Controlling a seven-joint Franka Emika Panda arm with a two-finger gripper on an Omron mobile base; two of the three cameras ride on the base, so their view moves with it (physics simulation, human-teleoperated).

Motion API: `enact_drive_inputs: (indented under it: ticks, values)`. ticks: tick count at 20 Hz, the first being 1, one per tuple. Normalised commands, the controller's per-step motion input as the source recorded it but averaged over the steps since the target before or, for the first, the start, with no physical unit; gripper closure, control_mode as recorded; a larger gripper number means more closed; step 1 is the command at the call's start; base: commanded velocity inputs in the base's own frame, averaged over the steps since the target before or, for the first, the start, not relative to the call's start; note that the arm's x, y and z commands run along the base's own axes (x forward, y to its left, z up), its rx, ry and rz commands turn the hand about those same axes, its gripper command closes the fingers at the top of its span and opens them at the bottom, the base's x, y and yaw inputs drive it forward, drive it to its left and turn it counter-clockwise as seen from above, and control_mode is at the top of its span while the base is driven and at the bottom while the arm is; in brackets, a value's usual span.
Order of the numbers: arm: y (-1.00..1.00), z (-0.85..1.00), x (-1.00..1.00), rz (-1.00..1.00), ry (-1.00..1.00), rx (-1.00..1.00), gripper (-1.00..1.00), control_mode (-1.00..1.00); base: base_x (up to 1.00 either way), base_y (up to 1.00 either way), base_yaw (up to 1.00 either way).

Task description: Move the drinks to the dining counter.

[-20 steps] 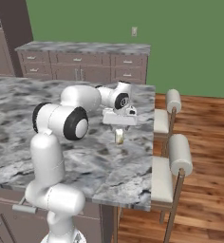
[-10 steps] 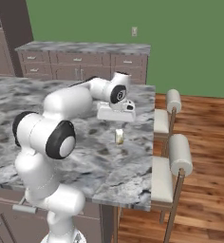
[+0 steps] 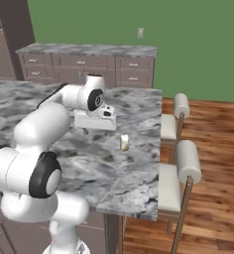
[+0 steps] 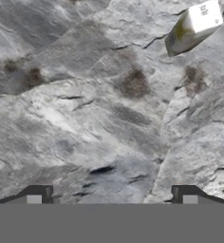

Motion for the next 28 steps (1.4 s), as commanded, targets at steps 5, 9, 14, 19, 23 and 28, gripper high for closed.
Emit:
enact_drive_inputs:
  ticks: [5,9,14,19,23,28]
  values:
    - [0.41,0.16,-0.40,-0.11,-0.01,-0.03,-1.00,-1.00,0.00,0.00,0.00]
    - [-0.05,0.17,-0.53,-0.19,0.00,0.00,-1.00,-1.00,0.00,0.00,0.00]
    - [0.00,0.25,-0.21,-0.03,0.00,0.00,-1.00,-1.00,0.00,0.00,0.00]
    - [0.00,0.24,-0.15,0.02,0.00,0.00,-1.00,1.00,-0.18,0.00,0.02]
    - [0.00,0.00,0.00,0.00,0.00,0.00,-1.00,1.00,-0.88,0.15,0.07]
    - [0.00,0.00,0.00,0.00,0.00,0.00,-1.00,1.00,-0.77,0.81,0.28]
